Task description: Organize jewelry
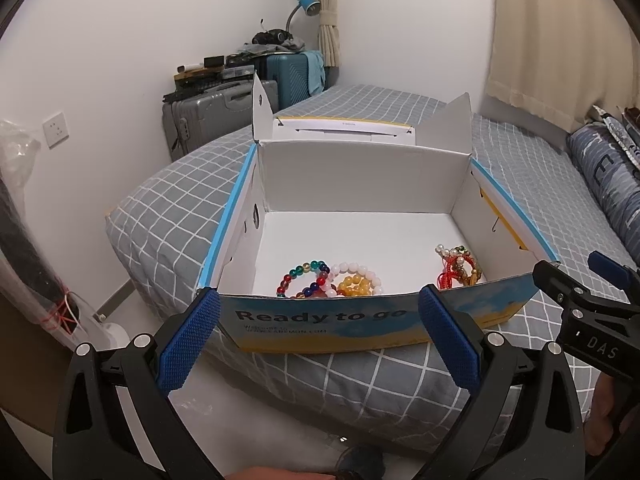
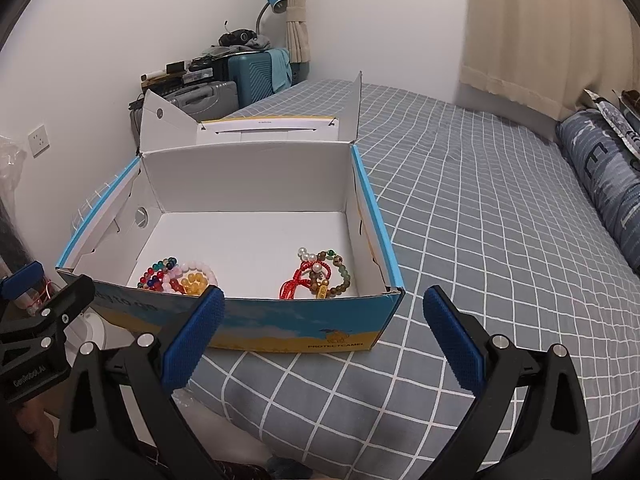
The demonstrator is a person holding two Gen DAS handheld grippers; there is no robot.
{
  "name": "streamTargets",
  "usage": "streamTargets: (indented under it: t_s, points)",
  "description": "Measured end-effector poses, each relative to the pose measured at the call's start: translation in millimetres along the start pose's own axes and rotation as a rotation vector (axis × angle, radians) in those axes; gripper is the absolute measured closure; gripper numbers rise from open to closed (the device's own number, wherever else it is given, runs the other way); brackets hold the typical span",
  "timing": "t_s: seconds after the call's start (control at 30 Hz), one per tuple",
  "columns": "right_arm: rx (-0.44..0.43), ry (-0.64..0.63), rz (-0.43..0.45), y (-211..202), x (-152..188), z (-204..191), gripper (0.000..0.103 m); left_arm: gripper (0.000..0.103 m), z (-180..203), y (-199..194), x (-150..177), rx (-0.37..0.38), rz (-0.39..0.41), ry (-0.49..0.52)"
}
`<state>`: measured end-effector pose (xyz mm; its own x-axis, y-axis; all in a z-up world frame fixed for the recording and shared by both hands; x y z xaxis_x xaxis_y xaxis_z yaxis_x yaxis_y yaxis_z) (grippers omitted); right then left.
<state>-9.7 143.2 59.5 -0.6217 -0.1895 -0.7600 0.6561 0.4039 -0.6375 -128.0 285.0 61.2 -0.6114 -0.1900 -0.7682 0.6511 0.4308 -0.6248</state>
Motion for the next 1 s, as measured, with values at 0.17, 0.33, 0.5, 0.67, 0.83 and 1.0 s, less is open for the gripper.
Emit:
streamTargets:
  t_s: [0.17, 0.33, 0.5, 0.67, 0.83, 1.0]
  points:
    - [0.003, -0.002, -0.002, -0.1, 0.1, -1.4, 0.008, 0.006, 1.0, 1.1, 0.0, 0.002, -0.007, 0.000]
    - [0.004, -0.001, -0.002, 0.1, 0.3, -1.3, 0.008, 0.006, 2.1, 0.5, -0.2, 0.006, -0.004, 0.001]
    - [0.002, 0.002, -0.002, 0.2, 0.9, -1.4, 0.008, 0.006, 4.6, 0.0, -0.2, 0.011, -0.002, 0.005]
    - [0.003, 0.004, -0.007, 2.2, 3.0, -1.8, 0.008, 0.006, 5.2, 0.0, -0.2, 0.015, -0.001, -0.002]
    - [0.003, 0.000, -0.009, 3.8, 3.7, -2.3, 0.008, 0.006, 5.1, -0.6, 0.0, 0.031, -0.003, -0.020]
    - [0.004, 0.000, -0.011, 4.0, 4.6, -2.8, 0.008, 0.006, 5.9, -1.3, 0.2, 0.036, -0.002, -0.023]
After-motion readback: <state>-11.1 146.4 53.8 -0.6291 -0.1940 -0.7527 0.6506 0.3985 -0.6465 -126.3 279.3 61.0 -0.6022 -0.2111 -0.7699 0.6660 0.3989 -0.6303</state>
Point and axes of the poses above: each gripper's, at about its wrist camera, not at the fingertips, and y roughly the way its jaws point, z to its right, x to its underside, the point moved 4 cm from there along y, roughly the way its jaws point, and after that the axes turned 10 degrees about y, right-handed, at the moved point
